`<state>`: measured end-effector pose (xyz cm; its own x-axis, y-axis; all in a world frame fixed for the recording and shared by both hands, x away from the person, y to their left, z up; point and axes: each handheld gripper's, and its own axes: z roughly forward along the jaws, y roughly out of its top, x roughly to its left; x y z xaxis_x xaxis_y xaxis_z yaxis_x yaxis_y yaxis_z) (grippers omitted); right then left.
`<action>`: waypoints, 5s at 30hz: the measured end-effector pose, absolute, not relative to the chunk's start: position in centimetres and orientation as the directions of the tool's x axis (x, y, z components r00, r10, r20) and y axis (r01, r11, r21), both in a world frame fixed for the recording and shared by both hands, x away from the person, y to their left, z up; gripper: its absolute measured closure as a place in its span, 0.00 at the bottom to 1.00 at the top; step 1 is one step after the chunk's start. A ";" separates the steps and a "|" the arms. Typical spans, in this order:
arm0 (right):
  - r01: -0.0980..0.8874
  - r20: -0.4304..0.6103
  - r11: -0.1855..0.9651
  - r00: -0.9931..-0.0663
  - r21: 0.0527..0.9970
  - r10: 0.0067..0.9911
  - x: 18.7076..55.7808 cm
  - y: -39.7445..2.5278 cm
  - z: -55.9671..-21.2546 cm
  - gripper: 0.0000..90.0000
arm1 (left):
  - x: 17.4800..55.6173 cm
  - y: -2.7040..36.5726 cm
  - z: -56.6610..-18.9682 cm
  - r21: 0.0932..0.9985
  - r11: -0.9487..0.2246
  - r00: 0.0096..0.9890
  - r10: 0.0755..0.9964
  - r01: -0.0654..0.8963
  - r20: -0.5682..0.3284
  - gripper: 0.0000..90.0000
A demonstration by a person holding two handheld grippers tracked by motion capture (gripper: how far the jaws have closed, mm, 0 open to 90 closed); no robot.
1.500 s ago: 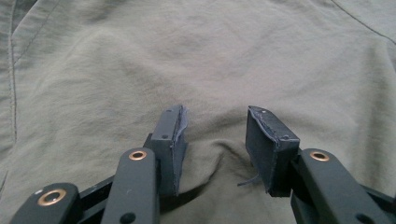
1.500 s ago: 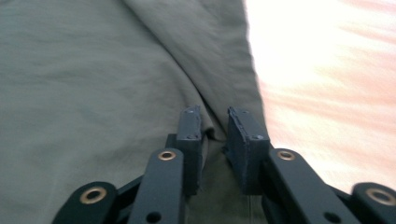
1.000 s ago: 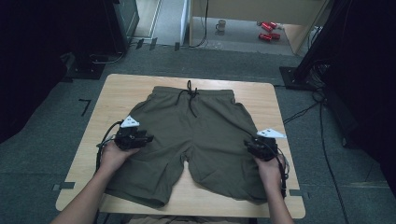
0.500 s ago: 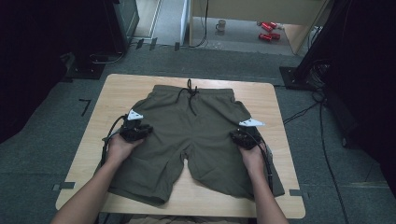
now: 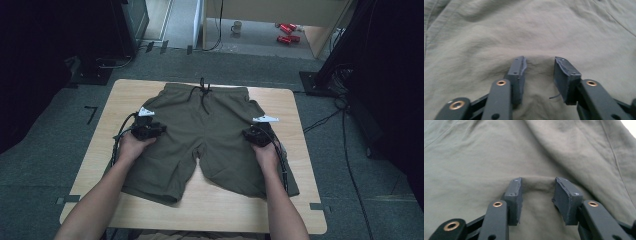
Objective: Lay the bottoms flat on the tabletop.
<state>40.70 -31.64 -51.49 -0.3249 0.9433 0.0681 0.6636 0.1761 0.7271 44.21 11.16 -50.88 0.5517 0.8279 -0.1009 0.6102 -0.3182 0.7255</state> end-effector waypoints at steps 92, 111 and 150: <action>0.502 0.168 0.508 -0.807 0.700 0.566 20.0 -23.0 -51.3 1.00 | 29.1 18.9 -50.7 0.696 -0.422 0.682 0.719 0.580 -0.132 0.68; 0.462 0.136 0.313 -0.710 0.830 0.691 20.9 -28.2 -47.0 0.73 | 29.3 19.1 -50.0 0.724 -0.399 0.658 0.746 0.563 -0.101 0.65; 0.642 0.123 0.101 -0.295 0.760 0.948 29.7 -41.4 -51.7 0.61 | 37.7 24.4 -49.4 0.736 -0.259 0.463 0.883 0.625 -0.082 0.66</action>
